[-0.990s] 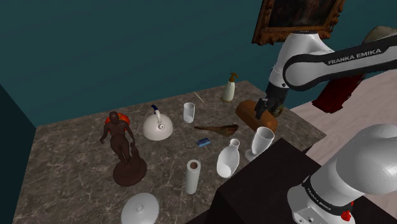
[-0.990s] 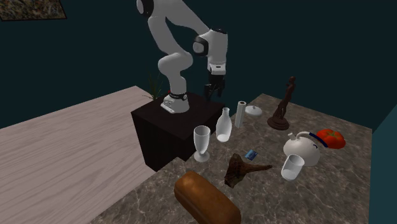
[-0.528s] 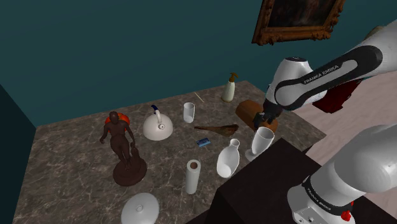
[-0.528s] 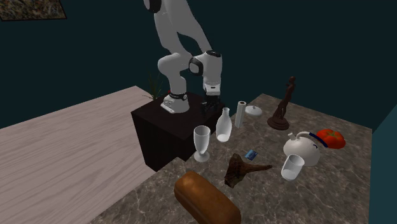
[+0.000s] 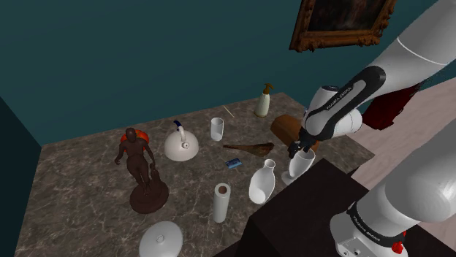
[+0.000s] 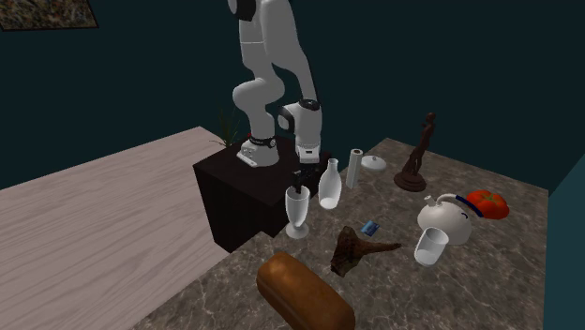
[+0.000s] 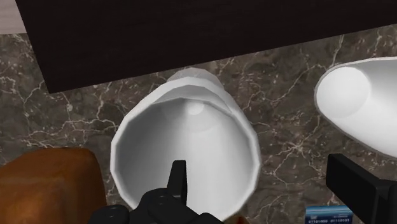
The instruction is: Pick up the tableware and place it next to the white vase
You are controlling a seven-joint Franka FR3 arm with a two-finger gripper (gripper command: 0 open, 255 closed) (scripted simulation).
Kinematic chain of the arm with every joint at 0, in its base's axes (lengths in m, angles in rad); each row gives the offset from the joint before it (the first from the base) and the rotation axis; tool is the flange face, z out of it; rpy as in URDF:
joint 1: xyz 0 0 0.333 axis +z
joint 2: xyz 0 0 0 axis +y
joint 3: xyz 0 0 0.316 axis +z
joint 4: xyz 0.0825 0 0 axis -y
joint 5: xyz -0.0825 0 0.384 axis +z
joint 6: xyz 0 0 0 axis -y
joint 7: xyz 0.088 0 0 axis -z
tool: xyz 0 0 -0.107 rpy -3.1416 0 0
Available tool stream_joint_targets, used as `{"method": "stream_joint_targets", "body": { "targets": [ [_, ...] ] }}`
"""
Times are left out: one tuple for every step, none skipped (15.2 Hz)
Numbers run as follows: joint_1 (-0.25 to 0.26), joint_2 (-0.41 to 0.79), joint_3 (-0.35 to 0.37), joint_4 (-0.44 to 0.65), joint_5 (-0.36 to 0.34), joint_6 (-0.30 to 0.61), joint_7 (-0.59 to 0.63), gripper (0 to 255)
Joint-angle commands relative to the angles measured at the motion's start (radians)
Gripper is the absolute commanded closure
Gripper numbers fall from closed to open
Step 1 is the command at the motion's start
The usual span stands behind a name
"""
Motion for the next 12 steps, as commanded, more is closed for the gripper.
{"method": "stream_joint_targets", "body": {
  "targets": [
    [0.011,0.051,0.000,0.002,0.049,0.048,-0.036,0],
    [0.015,0.075,0.006,0.005,0.082,0.068,-0.059,0],
    [0.015,0.099,0.016,0.009,0.120,0.088,-0.085,0],
    [0.007,0.137,0.041,0.016,0.186,0.117,-0.132,0],
    [0.002,0.137,0.046,0.016,0.183,0.118,-0.130,0],
    [0.000,0.137,0.048,0.016,0.182,0.118,-0.129,0],
    [0.000,0.137,0.048,0.016,0.181,0.118,-0.129,0],
    [-0.001,0.137,0.048,0.016,0.181,0.118,-0.129,0],
    [-0.001,0.137,0.048,0.016,0.181,0.118,-0.129,0],
    [-0.001,0.137,0.048,0.016,0.181,0.118,-0.129,0],
    [-0.001,0.137,0.048,0.016,0.181,0.118,-0.129,0],
    [0.000,0.137,0.048,0.016,0.181,0.117,-0.129,0]
  ]
}}
